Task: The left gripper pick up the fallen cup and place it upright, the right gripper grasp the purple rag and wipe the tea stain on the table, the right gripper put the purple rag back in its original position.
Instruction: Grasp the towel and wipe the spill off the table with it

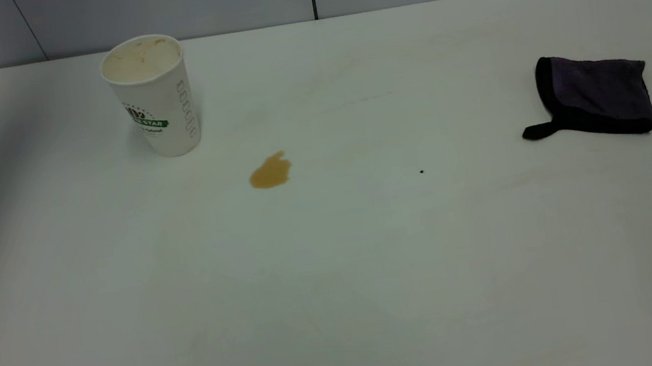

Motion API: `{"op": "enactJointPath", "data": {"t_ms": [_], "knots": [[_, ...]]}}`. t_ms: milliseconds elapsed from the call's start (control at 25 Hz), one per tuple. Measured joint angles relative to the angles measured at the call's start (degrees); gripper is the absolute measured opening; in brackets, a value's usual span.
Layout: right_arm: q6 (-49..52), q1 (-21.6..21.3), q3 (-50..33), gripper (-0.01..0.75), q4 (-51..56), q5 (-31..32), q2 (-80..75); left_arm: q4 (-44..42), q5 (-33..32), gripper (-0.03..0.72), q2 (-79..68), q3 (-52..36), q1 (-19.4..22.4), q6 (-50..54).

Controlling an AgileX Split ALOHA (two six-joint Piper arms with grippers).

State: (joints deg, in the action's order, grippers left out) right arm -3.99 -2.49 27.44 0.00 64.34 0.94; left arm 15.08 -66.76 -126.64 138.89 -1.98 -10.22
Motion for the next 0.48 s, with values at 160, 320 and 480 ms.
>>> {"op": "enactJointPath", "data": {"t_ms": [160, 320, 480], "knots": [[0.0, 0.0, 0.0, 0.238, 0.0, 0.0, 0.0, -4.2, 0.0, 0.589, 9.2, -12.9, 0.0, 0.3], [0.0, 0.0, 0.0, 0.238, 0.0, 0.0, 0.0, -9.3, 0.0, 0.589, 19.2, -25.8, 0.0, 2.3], [0.0, 0.0, 0.0, 0.238, 0.0, 0.0, 0.0, -13.1, 0.0, 0.589, 29.3, -37.2, 0.0, 4.9]]}}
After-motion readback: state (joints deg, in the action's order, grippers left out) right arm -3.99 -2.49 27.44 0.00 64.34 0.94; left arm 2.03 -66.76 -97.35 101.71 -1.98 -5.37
